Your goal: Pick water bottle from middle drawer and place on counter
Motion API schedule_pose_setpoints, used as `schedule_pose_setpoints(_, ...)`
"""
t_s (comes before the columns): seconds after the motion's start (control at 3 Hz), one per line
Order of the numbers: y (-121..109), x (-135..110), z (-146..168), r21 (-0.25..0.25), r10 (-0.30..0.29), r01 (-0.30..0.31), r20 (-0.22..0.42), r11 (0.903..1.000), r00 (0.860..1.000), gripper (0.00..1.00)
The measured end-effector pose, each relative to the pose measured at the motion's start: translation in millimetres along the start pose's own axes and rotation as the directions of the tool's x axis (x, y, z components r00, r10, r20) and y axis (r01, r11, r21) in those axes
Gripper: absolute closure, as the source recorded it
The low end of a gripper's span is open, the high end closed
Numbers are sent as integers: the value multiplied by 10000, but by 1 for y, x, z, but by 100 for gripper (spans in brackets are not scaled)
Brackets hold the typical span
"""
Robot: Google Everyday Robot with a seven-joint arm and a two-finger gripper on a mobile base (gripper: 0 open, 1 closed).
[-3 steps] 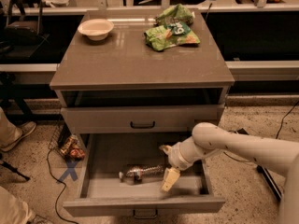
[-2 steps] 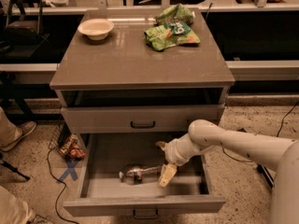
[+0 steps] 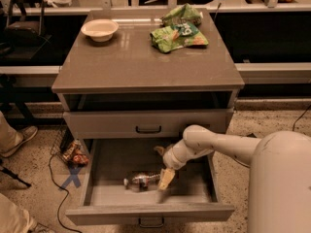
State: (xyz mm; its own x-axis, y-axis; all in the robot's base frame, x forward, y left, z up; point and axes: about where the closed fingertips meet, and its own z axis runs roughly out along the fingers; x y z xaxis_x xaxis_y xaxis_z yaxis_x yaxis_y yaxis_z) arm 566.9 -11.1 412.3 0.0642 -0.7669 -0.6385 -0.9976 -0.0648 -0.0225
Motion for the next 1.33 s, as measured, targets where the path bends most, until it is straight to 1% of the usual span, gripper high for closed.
schedule_pose_setpoints(0.33, -7, 16, 20, 239, 54, -48, -249, 9997, 9997, 0)
schedule_pose_setpoints(0.67, -4, 31, 30, 573, 362, -336, -449, 9978, 9983, 18)
schedule_pose_setpoints(1.0, 0, 39, 32, 817, 565, -520, -548, 9953, 9969, 42)
schedule_pose_setpoints(1.33, 6, 38, 13, 1094, 727, -698, -228, 9915, 9971, 73)
